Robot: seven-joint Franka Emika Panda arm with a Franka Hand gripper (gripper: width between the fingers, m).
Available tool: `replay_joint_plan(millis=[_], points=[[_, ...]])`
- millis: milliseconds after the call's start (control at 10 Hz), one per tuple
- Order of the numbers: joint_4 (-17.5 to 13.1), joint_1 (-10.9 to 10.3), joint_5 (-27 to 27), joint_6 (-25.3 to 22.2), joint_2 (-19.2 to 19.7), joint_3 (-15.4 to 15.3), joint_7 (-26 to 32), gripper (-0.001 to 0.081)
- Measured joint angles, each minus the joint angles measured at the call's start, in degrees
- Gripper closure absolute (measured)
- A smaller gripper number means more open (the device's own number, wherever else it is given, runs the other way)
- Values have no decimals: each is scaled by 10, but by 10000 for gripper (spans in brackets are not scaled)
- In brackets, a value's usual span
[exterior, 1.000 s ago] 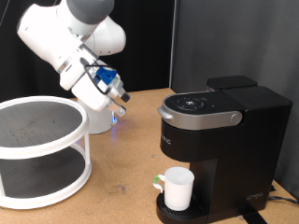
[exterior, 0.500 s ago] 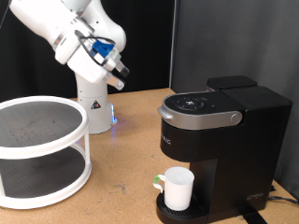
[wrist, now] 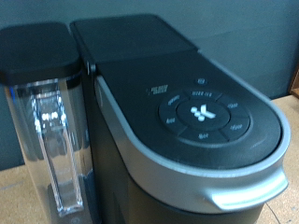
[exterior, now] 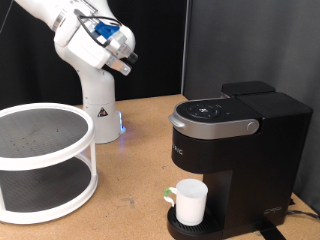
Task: Make a cup of coffee with the keurig machine
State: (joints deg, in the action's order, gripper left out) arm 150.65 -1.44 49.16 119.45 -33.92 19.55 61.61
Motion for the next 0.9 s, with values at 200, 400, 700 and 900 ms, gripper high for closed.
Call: replay_joint_plan(millis=[200, 400, 700, 900], points=[[0, 0, 0, -3, -4, 1, -6, 1], [-4, -1, -22, -7, -1, -7, -17, 1], [-57, -10, -64, -31, 31, -47, -67, 1], [-97, -13, -111, -42, 53, -75, -83, 1]])
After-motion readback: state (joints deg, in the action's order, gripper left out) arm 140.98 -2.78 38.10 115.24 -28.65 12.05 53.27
